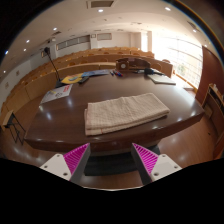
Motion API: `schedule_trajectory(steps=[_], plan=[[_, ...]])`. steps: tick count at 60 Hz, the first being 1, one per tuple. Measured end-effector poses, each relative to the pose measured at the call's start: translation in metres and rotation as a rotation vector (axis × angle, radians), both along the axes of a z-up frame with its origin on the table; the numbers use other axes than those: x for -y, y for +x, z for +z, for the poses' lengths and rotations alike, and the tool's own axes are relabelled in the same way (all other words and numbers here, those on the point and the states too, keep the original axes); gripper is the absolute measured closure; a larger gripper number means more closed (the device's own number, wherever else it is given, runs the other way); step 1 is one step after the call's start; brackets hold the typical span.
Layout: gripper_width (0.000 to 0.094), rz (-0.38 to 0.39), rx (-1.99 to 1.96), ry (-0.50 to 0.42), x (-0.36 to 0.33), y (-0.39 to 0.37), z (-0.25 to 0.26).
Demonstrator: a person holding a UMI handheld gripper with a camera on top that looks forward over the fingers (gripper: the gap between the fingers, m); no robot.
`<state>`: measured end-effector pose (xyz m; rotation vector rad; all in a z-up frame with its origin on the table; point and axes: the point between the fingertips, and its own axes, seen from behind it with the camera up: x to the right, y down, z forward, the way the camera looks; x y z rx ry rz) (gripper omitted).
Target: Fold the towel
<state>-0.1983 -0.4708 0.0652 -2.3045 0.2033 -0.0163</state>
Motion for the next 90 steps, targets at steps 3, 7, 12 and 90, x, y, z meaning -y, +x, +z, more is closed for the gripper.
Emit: schedule_trajectory(steps=[3,7,12,90], plan=[[0.0082,0.035,-0.008,0.016,-0.022,-0.023,-0.003],[0.0083,0.082,0.004,0.024,-0.051,-0.044,-0.008],[0.0084,0.129,0.025,0.033,-0.090,-0.060,-0.019],[0.0565,0.086,-0.112,0.135,-0.242,0.109,0.002]])
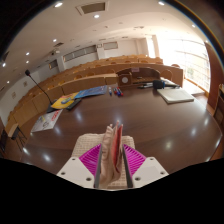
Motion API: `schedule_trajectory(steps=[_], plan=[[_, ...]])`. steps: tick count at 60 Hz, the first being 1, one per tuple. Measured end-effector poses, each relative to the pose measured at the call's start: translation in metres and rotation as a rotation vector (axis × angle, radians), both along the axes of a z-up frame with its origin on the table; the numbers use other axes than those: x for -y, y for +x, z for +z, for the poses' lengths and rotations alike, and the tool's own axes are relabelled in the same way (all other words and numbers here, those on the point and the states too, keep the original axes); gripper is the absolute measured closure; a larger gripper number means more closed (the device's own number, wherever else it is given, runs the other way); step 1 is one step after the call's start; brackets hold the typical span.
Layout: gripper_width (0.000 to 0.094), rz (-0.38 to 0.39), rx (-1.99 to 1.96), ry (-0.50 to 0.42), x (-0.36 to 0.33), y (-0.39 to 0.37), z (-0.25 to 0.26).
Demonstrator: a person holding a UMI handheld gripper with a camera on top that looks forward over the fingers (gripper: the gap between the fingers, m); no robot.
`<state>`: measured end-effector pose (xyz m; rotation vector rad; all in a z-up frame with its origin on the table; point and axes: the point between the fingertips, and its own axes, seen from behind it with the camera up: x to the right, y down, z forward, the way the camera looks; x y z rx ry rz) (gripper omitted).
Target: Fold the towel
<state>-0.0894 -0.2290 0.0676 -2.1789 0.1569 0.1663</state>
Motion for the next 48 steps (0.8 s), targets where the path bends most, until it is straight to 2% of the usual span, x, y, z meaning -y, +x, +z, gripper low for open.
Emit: schedule_trajectory(steps=[3,7,25,48], plan=[[0.0383,-0.038,0.072,-0.018,0.001,0.028,-0.008],[0.0080,-0.048,0.126,-0.020,0.004,0.046,-0.010],[0.0088,0.012,0.213,0.007,0.044,0.022,0.028],[0.0088,-0.037,0.254,0.070,0.169,-0.037,0.100]])
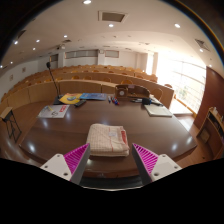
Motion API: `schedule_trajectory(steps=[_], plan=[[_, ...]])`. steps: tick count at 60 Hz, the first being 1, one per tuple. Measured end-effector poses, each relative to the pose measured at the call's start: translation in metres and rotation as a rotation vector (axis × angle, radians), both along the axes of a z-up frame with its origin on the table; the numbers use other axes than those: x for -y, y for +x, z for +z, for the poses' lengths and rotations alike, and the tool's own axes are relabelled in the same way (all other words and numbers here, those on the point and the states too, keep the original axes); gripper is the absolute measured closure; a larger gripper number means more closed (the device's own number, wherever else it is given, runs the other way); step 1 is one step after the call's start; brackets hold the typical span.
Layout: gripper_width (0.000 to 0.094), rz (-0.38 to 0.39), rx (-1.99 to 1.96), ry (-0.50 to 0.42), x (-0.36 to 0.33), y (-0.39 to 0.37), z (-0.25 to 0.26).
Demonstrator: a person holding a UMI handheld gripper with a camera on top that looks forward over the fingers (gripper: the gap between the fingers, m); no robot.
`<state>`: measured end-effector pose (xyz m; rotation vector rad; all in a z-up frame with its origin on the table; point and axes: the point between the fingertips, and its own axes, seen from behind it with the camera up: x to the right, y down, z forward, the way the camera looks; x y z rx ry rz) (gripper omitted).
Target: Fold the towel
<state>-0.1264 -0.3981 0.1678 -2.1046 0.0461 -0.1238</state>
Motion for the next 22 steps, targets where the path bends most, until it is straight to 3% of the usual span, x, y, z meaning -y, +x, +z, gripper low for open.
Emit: schedule_trajectory(steps=[22], plan=[[0.0089,0.001,0.044,0.018,0.085,-0.024,0.022]])
